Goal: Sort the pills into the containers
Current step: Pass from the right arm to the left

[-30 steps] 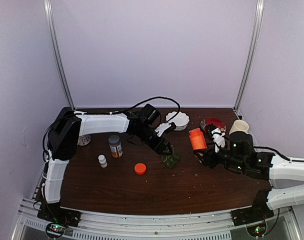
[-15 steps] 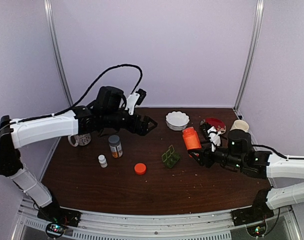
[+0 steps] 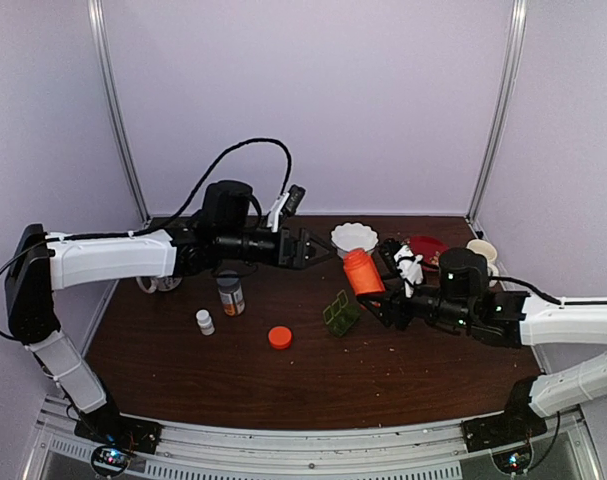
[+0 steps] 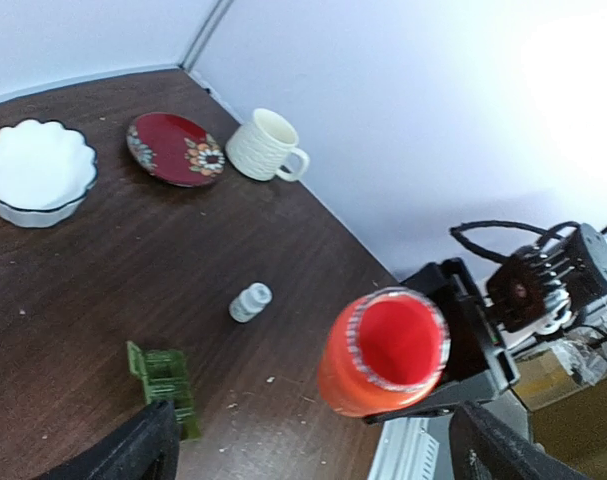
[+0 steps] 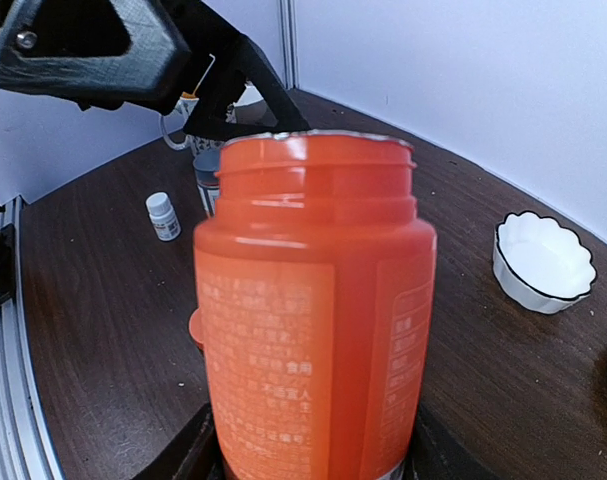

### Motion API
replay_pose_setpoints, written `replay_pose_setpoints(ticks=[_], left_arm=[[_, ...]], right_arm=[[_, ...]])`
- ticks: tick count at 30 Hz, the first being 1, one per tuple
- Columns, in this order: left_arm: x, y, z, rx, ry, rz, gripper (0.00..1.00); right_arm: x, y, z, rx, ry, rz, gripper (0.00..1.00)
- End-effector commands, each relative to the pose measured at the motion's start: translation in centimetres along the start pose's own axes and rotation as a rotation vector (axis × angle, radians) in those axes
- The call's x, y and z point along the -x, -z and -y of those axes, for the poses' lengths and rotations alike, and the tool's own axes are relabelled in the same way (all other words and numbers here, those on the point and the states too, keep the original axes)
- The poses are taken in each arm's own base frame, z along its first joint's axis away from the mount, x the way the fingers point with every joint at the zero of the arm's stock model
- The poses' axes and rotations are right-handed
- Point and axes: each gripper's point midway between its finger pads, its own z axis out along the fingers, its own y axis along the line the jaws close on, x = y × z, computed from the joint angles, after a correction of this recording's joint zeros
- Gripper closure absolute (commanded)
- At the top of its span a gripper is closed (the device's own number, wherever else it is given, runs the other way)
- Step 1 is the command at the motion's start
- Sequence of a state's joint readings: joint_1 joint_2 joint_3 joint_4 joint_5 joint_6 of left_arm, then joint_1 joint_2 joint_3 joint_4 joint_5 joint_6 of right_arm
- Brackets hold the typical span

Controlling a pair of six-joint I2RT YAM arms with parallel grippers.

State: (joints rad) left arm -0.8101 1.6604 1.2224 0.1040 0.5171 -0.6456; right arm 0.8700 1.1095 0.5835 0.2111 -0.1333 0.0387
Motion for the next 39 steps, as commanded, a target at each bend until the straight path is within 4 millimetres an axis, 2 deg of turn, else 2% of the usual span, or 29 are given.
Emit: replay_pose_setpoints(ticks=[1, 5, 12, 19, 29, 32, 35, 39], left_arm=[[1.7, 0.0, 4.6, -0.171, -0.017, 0.036, 0.03], [1.1, -0.6, 5.5, -0.205, -0.016, 0.019, 0.03], [-0.4, -1.9, 2.7, -0.055, 0.049, -0.055, 0.03], [-1.8, -2.7, 2.1, -0.039, 0.078, -0.119, 0.19], [-2.8, -3.1, 3.0, -0.084, 0.095, -0.166, 0.21], [-3.2, -3.2, 2.9, -0.086, 0.101, -0.178, 0.3], [-3.3, -3.3, 3.0, -0.097, 0.107, -0.188, 0.44], [-2.9, -3.2, 3.4, -0.113, 0.109, -0.182, 0.55]], right_arm=[[1.4, -0.8, -1.1, 0.03, 0.033, 0.004, 1.0], [1.5, -1.4, -1.8, 0.042, 0.039, -0.01, 1.0], [2.2, -1.6, -2.6, 0.056, 0.073, 0.002, 1.0], [2.6, -1.8, -3.1, 0.065, 0.087, 0.012, 0.98], [2.8, -2.5, -2.5, 0.021, 0.092, -0.01, 0.99], [2.7, -2.5, -2.4, 0.018, 0.093, -0.012, 0.97], [2.6, -2.6, -2.5, 0.02, 0.094, -0.019, 0.9], [2.3, -2.2, -2.5, 0.026, 0.096, -0.019, 0.65]])
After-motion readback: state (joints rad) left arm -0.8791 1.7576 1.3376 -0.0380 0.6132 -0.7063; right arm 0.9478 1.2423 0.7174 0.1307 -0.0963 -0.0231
